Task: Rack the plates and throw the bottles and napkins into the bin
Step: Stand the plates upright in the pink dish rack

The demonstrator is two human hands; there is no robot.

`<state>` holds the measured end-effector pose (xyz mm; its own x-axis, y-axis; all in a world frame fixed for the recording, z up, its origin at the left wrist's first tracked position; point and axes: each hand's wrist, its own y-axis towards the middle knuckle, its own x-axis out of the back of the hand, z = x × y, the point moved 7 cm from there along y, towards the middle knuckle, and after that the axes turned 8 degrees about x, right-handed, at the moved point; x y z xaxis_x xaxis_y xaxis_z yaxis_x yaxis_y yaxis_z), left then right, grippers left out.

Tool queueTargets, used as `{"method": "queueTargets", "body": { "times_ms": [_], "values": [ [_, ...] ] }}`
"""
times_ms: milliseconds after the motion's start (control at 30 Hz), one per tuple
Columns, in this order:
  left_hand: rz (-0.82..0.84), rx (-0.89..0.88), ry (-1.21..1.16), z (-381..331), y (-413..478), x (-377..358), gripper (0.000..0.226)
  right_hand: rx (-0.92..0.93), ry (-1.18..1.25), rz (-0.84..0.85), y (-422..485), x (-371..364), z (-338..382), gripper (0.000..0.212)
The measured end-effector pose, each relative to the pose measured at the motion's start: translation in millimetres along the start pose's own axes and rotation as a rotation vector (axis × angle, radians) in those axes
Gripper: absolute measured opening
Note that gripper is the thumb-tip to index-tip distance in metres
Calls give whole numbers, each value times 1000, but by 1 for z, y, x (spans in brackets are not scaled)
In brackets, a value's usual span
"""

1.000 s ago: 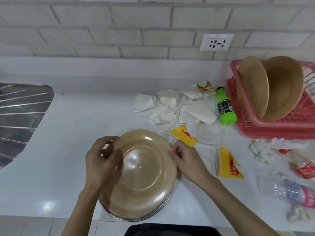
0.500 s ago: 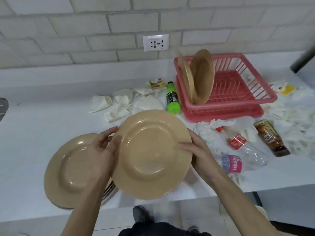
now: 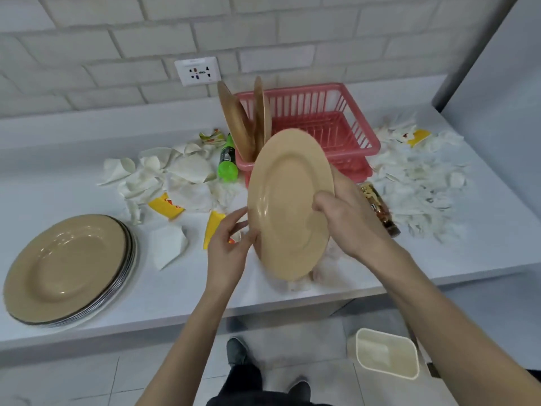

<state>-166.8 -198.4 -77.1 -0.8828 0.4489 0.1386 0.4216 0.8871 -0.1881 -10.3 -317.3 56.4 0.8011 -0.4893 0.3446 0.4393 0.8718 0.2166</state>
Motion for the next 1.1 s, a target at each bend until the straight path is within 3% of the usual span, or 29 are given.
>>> {"method": "queueTargets", "body": {
  "times_ms": [233,400,667,1100],
  "values": [
    [-26,-10,31,-11,42,-21,41,107,-189,-162,49,56,4,57],
    [-107,22,3,-14,84,-12,45,137,-285,-235,98,76,-1,56],
    [-83,108,81,-15,146,-12,67,149,-386,-224,171,64,-17,52],
    [39,34,123,-9,184,-27,69,22,-483,-96,236,8,-82,55]
  ]
}}
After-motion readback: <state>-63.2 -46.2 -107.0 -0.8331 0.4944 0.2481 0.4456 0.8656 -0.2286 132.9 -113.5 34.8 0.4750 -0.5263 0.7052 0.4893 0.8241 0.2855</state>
